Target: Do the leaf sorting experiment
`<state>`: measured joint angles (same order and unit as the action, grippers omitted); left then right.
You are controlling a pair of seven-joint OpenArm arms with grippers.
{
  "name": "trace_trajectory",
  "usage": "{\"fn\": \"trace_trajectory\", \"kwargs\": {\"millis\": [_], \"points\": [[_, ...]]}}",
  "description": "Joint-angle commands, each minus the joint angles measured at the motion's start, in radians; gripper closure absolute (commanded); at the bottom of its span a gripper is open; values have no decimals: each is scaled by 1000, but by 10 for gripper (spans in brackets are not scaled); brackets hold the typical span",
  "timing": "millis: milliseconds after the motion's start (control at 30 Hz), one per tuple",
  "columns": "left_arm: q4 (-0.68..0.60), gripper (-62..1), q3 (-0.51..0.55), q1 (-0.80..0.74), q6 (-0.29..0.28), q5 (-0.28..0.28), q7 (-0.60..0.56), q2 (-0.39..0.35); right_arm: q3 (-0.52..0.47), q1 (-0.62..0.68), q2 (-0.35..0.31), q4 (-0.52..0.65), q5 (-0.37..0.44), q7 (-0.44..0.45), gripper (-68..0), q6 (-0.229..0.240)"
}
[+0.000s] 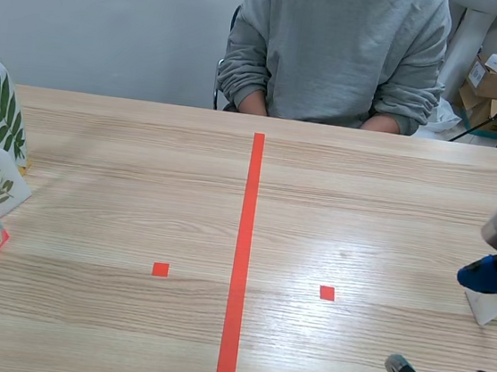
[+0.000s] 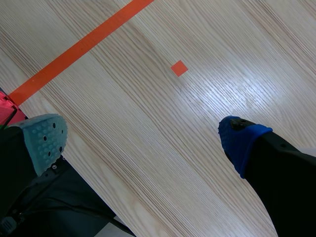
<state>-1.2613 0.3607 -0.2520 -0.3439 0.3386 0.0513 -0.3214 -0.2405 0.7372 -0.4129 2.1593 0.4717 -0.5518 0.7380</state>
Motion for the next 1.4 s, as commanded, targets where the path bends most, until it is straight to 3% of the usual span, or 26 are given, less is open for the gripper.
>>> {"fn": "trace_trajectory", "kwargs": {"millis": [0,100,133,333,533,633,767,1000,1133,1367], "points": [[-22,-354,3,6,-2,6,-14,-6,-5,-6,-11,4,3,11,-638,4],[-23,-590,3,6,-2,6,-39,-6,-5,-6,-11,4,3,11,-638,4],[-25,-623,3,5,-2,6,-53,-6,-5,-6,-11,4,3,11,-638,4],[-109,-623,42,-31,-51,2,-89,-7,-5,-6,-11,3,3,-16,-638,4],[-375,-623,79,-176,-76,-13,-79,-28,-5,-7,-11,3,4,-2,-638,4],[-507,-623,68,-269,-123,-8,-39,-55,-5,-8,-11,3,8,35,-638,3],[-638,-623,11,-393,-123,13,18,-110,-5,-8,-11,3,8,74,-638,3],[-801,-623,-94,-537,-114,96,133,-153,-5,-8,-11,3,11,133,-638,-51],[-845,-623,-140,-569,-87,95,172,-153,-5,-8,-11,2,7,179,-638,-95],[-849,-623,-180,-596,-62,111,191,-153,-5,-8,-11,-47,12,283,-638,-94]]}}
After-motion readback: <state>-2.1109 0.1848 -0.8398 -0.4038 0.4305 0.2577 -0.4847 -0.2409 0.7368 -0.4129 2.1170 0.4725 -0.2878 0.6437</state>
